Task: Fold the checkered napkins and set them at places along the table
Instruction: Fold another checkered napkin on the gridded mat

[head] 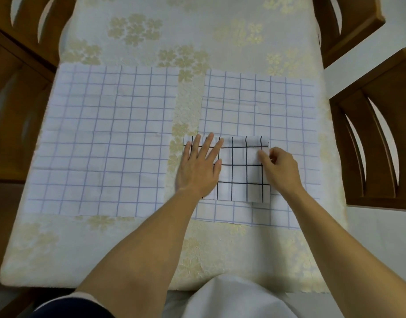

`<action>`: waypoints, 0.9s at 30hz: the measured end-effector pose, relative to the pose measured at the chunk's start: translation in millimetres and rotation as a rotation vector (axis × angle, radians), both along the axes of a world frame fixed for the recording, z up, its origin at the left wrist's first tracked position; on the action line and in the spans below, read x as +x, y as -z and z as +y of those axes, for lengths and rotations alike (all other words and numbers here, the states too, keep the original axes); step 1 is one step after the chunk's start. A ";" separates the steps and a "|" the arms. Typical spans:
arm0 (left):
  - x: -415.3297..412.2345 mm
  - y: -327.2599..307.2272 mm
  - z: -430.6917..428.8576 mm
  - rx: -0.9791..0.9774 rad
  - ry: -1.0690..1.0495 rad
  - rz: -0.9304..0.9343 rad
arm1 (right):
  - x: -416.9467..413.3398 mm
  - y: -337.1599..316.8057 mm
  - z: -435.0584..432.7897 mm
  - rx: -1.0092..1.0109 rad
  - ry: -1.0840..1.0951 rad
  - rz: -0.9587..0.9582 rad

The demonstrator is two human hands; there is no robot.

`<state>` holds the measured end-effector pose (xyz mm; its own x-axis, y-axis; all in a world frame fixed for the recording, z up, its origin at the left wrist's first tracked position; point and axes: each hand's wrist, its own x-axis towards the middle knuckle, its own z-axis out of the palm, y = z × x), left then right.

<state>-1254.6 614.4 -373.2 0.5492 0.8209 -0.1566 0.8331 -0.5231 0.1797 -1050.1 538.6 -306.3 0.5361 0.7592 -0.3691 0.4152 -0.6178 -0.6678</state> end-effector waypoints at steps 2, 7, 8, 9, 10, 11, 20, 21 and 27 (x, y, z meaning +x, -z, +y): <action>0.2 0.0 0.3 0.000 -0.005 -0.004 | -11.9 -5.2 1.9 0.050 0.038 0.009; 1.2 -0.7 -0.8 0.014 -0.015 0.010 | -25.4 -8.3 5.4 0.016 0.033 0.024; 1.4 -1.0 -0.9 0.013 -0.015 0.010 | -25.4 -7.1 4.3 0.003 0.024 0.016; 1.4 -1.3 -1.0 0.014 -0.015 0.008 | -24.7 -5.1 3.1 -0.014 0.019 0.005; 1.3 -1.4 -1.0 0.012 -0.014 0.006 | -23.8 -3.0 1.4 -0.032 0.020 -0.006; 1.1 -1.8 -0.6 0.005 -0.013 0.004 | -22.7 -1.1 -0.2 -0.050 0.031 -0.012; 1.1 -3.7 -0.9 -0.007 -0.015 0.000 | -29.0 -7.0 -1.4 0.009 0.057 -0.111; 1.0 -3.6 -0.6 -0.006 -0.015 0.001 | -31.3 -8.9 -1.1 0.023 0.049 -0.124; 2.0 -2.9 -0.3 0.008 -0.016 0.004 | -48.7 -26.6 4.8 0.129 -0.075 -0.214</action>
<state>-1252.6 614.1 -370.3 0.5350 0.8310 -0.1525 0.8423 -0.5107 0.1725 -1098.8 543.3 -279.7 0.5321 0.8331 -0.1507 0.5968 -0.4953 -0.6313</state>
